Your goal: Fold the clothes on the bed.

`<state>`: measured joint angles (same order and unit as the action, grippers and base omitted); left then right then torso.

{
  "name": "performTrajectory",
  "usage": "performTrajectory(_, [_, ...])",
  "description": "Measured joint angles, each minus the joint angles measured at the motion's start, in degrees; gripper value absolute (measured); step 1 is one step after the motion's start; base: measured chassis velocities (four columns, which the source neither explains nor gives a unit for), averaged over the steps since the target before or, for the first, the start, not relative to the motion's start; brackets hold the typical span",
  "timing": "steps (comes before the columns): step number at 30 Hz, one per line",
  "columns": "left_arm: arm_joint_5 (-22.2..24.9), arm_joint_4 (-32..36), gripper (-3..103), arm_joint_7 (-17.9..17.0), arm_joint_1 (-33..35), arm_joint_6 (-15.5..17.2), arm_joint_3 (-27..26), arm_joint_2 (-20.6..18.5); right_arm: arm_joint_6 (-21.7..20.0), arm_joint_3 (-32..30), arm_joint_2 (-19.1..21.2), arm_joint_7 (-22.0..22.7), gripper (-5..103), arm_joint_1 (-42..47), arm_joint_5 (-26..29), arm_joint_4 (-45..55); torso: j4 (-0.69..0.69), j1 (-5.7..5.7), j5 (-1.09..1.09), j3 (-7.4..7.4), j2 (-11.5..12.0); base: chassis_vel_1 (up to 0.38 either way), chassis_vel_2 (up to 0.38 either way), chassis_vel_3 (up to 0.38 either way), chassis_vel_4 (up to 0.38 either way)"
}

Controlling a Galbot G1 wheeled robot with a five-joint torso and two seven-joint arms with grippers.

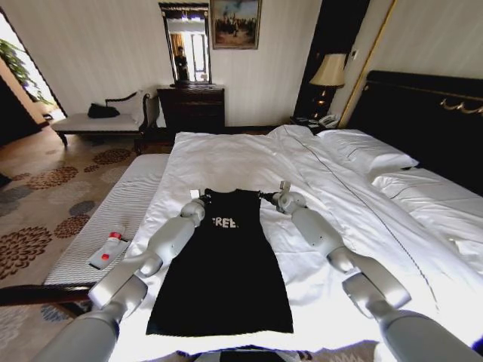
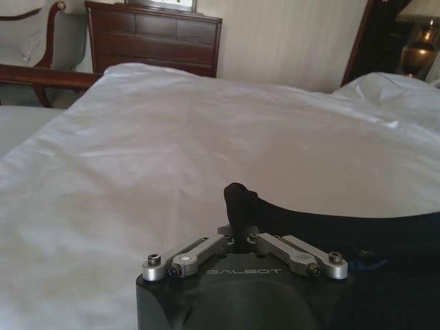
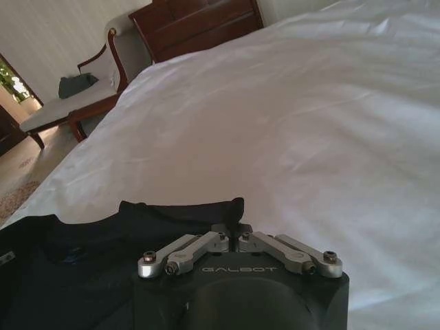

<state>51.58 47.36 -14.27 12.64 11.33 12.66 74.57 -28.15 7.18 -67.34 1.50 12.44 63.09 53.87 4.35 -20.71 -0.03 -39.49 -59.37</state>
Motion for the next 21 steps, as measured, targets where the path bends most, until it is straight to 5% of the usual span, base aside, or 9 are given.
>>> performTrajectory(21, [2.6,-8.9,2,4.7,-12.3,-1.2,5.3,2.2,5.9,5.4,-7.1,-1.4,1,-11.1,-1.7,-13.4,-0.05,-0.01,0.00,0.00,0.0,0.000,0.000,0.000,0.000])
